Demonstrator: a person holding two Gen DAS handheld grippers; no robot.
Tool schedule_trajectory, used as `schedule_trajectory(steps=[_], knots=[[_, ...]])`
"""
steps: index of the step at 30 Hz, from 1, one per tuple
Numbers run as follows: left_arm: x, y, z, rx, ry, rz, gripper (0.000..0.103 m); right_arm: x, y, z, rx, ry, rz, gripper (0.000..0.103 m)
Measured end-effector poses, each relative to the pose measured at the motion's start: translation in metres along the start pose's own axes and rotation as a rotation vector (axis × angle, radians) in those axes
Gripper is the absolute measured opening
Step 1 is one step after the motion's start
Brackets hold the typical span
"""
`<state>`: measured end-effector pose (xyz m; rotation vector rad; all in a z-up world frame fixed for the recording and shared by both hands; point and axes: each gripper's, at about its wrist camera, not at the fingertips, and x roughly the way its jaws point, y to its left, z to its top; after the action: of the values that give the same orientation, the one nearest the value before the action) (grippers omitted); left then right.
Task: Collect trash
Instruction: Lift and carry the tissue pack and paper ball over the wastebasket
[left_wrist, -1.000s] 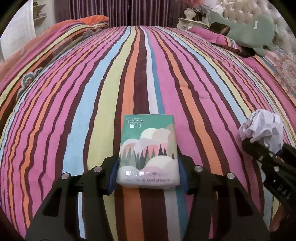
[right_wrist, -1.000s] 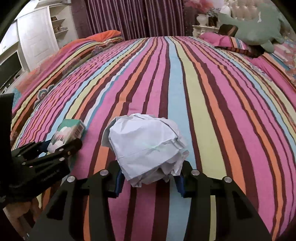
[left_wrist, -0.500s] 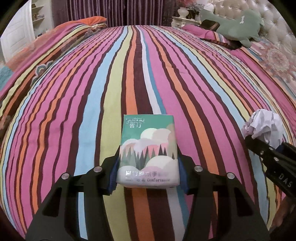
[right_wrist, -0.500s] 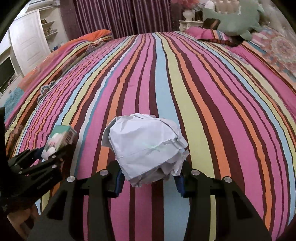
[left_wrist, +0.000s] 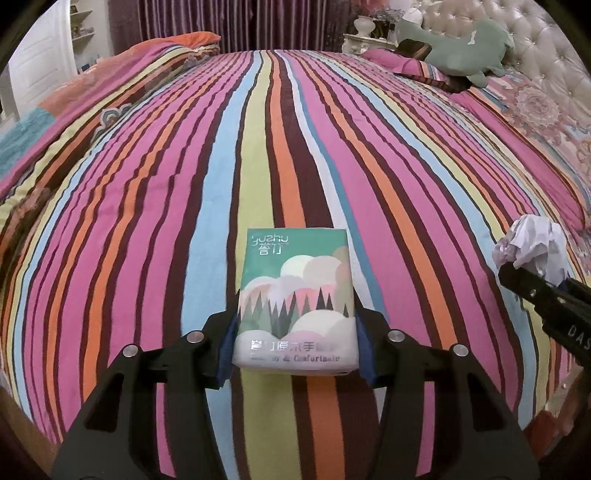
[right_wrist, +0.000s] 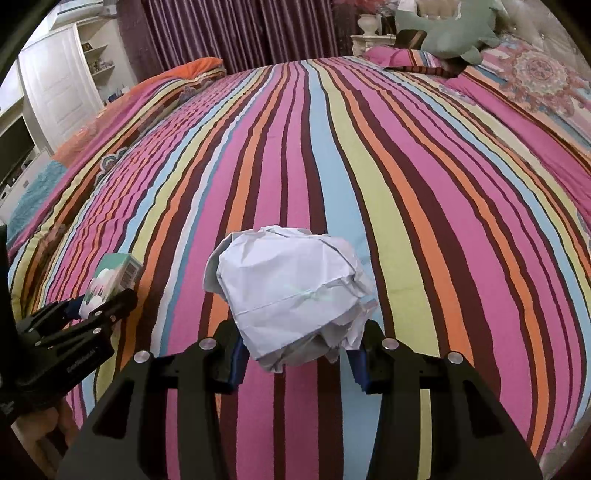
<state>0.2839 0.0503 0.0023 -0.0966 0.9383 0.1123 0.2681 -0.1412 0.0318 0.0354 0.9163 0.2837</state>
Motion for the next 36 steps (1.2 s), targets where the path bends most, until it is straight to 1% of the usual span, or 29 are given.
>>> schedule_trajectory(steps=[7,15,26,29,36], knots=[[-0.025,0.003,-0.030,0.006,-0.005,0.000,0.051,-0.020,0.007,-0.020,0.004,-0.013,-0.013,0.042],[-0.051,0.004,-0.064,0.022,-0.013,-0.003,0.051,-0.045,0.015,-0.046,-0.003,-0.023,-0.007,0.042],[-0.083,0.005,-0.107,0.057,-0.018,-0.009,0.051,-0.074,0.033,-0.085,-0.018,-0.008,0.010,0.042],[-0.092,0.004,-0.120,0.068,-0.018,-0.010,0.051,-0.080,0.037,-0.096,-0.034,-0.002,0.002,0.042],[-0.106,0.001,-0.155,0.092,0.006,-0.013,0.051,-0.094,0.046,-0.123,-0.051,0.015,-0.003,0.042]])
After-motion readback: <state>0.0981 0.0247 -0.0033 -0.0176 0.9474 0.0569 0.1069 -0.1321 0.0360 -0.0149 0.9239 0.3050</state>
